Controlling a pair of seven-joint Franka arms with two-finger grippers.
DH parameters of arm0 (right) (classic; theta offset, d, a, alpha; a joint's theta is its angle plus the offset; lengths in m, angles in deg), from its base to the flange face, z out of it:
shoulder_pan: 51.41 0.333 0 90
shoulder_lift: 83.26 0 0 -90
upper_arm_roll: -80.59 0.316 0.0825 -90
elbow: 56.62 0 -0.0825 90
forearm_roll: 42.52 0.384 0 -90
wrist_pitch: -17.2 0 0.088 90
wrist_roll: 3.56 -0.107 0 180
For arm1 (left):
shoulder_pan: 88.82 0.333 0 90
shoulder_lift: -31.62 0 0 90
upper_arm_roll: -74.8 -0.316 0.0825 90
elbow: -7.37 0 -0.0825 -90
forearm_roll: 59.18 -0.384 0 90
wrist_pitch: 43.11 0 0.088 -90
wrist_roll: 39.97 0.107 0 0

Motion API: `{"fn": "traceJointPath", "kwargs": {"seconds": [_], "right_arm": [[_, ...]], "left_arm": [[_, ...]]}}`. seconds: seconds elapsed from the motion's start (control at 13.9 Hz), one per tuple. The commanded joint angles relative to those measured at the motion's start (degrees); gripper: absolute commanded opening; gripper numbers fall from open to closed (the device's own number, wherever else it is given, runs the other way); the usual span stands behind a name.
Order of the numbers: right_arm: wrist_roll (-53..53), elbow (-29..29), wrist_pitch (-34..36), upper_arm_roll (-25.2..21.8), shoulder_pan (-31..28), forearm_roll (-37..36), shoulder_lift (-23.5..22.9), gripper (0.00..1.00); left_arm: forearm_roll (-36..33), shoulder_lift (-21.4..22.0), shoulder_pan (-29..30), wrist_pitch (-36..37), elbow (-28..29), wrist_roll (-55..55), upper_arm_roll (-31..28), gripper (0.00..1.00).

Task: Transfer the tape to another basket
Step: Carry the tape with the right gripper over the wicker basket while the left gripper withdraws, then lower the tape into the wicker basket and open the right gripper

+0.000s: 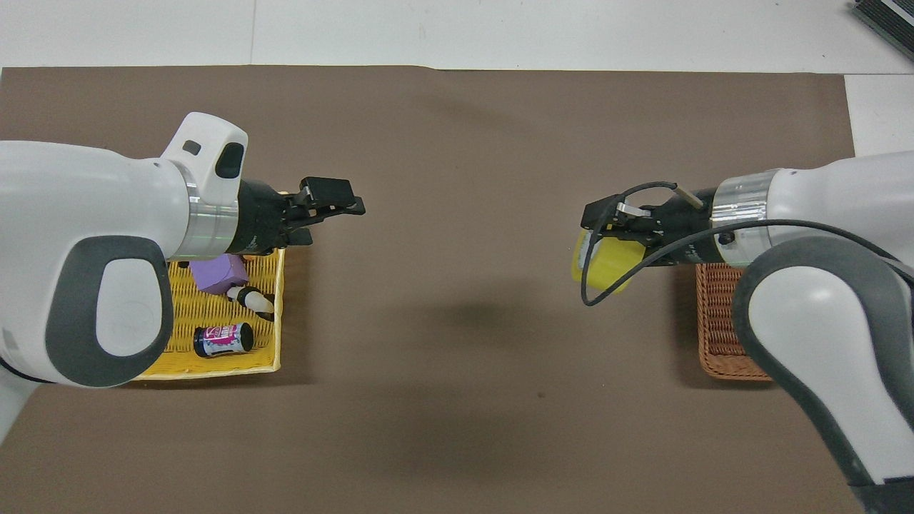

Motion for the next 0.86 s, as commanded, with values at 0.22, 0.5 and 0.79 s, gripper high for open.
{"fn": "traceJointPath", "kwargs": {"seconds": [0.22, 0.5, 0.79], "right_arm": [[19.1, 6.2, 3.3, 0.6, -16.7, -5.3, 0.2, 0.00], [29.0, 11.4, 2.4, 0.6, -23.8, -7.8, -1.7, 0.00], [30.6, 11.5, 1.6, 0.6, -25.0, -7.8, -2.7, 0.00]], "left_arm": [[-16.8, 0.3, 9.2, 8.5, -0.6, 7.4, 0.4, 1.00], [-27.4, 0.5, 12.5, 13.8, -2.3, 19.7, 0.3, 1.00], [-31.3, 0.1, 14.8, 25.2, -10.6, 25.3, 0.2, 1.00]]}}
